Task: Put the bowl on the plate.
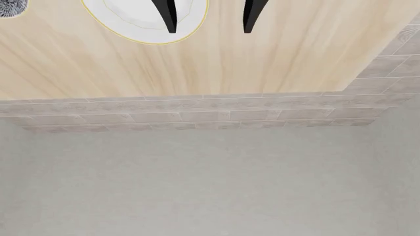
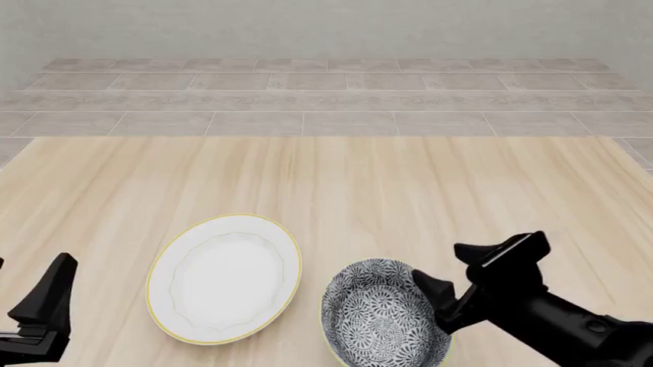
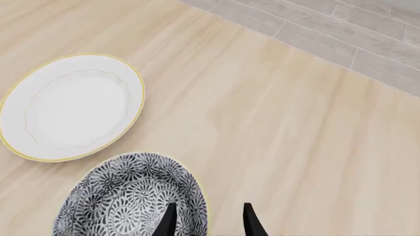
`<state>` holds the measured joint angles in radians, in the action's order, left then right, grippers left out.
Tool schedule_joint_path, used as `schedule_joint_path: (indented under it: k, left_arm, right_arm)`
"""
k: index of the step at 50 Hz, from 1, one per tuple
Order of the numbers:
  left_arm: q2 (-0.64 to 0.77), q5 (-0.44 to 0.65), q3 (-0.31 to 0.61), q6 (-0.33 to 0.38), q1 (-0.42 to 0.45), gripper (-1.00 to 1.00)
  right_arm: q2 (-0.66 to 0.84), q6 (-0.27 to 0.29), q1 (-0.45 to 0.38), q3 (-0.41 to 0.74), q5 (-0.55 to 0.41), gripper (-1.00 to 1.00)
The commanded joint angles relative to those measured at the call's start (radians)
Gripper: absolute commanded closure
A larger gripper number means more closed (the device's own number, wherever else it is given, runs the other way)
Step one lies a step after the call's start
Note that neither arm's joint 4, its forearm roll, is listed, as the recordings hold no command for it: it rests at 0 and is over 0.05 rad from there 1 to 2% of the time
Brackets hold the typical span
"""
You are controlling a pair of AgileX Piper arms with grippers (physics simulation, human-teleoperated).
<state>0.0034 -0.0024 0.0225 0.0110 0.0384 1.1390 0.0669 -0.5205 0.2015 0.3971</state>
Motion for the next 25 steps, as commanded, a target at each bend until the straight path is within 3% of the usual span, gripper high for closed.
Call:
schedule_joint_path:
  k: [1,25]
  left_arm:
    - [0.000,0.001,0.000,0.002,0.001,-1.00]
    - [-0.002,0.004,0.001,0.006,0.000,-1.00]
  right_arm:
    - [0.034,-0.003,-0.005,-0.005,0.015,-1.00]
    - [0.106,-0.006,-0.006,-0.027,0.078,-1.00]
